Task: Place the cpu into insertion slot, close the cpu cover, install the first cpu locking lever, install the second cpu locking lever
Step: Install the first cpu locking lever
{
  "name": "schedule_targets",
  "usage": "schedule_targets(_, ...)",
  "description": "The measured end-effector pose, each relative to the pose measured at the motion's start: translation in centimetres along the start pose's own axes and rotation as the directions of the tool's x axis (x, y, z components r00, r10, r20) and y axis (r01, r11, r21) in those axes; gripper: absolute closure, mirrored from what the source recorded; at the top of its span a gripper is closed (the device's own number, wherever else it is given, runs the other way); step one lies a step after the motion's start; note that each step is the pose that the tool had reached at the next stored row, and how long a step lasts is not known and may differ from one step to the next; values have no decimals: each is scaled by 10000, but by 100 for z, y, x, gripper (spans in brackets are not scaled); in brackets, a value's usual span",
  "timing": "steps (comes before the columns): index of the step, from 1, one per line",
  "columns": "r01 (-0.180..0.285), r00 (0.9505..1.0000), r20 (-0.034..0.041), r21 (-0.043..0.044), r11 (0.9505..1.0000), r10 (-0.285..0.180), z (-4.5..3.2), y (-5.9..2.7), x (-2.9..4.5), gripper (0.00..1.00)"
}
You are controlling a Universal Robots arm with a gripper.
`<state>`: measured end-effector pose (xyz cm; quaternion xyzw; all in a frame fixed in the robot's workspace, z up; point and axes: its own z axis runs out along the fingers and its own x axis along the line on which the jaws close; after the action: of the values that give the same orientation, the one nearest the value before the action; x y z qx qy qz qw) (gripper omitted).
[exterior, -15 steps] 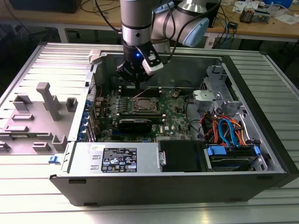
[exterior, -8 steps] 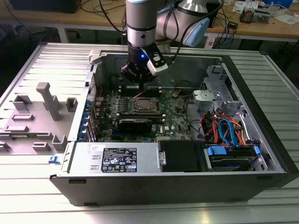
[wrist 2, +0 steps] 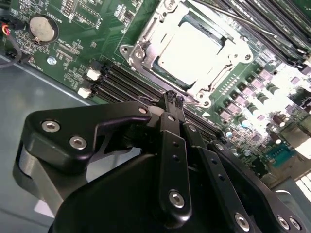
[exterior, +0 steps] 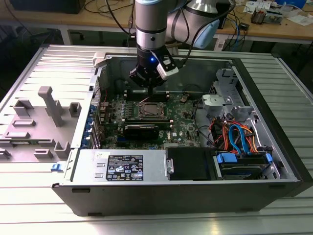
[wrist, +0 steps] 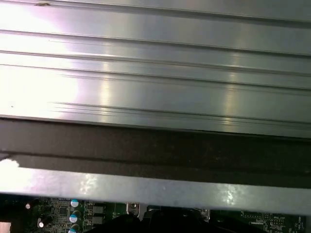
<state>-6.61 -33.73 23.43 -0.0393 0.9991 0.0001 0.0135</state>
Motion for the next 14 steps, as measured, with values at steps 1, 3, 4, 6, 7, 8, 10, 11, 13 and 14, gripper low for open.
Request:
schedule_targets(1,0,10000,-1,6,10000,0,15,2,-14,89)
schedule_targets(3,1,10000,0,7,10000,-1,38,1,-31,89)
schedule_targets(4,1,10000,0,6,10000,-1,47,1,-37,89)
schedule_targets(6,1,10000,0,5,10000,-1,69,0,-48,89)
schedule_targets(7,1,10000,0,6,10000,-1,78,0,-53,89)
schedule_targets(8,1,10000,0,6,10000,-1,85,-1,-58,89)
schedule_targets(10,1,10000,0,7,10000,-1,94,-2,-76,89)
schedule_targets(11,1,10000,-1,7,10000,-1,95,-3,-84,89)
schedule_targets(13,1,10000,-1,7,10000,-1,96,-2,-100,89)
schedule_targets(14,1,10000,0,6,10000,-1,96,-1,-103,89)
